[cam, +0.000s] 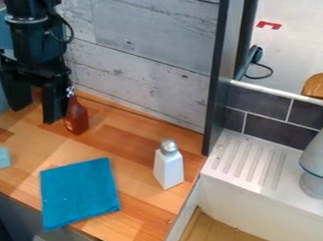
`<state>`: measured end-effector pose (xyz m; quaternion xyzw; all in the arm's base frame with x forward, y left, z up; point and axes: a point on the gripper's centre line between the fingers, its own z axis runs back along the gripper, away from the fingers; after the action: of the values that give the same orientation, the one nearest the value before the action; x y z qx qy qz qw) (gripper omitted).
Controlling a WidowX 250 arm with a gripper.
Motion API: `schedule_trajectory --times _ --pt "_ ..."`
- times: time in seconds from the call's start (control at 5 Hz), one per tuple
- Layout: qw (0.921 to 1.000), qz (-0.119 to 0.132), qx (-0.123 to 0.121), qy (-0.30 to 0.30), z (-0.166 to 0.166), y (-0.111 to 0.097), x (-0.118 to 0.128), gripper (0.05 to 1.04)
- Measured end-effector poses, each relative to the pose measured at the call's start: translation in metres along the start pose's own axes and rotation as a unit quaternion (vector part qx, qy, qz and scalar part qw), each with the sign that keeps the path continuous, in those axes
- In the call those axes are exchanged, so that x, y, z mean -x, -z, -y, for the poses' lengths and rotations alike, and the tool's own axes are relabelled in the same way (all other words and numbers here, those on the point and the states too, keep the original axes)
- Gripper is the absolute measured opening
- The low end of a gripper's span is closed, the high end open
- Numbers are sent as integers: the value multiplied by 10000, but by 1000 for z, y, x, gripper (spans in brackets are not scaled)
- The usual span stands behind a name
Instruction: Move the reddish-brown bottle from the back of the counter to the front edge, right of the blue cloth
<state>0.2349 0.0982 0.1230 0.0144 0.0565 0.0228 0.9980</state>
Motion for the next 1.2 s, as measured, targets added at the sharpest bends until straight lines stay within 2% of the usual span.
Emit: schedule_trajectory --times 0.2,0.4,0.6,0.8,1.0,1.2 --pt "9999 -110 58 2 1 6 0 1008" --pt "9996 105 212 -153 -8 -1 -13 1008" --pt "9979 332 225 -506 -26 -3 -32 1008" --pt "9946 488 204 -897 -49 2 -52 1008" --pt "9913 676 252 -1101 -63 16 -72 1008" --pt "9896 756 280 -1191 -70 29 -90 1008"
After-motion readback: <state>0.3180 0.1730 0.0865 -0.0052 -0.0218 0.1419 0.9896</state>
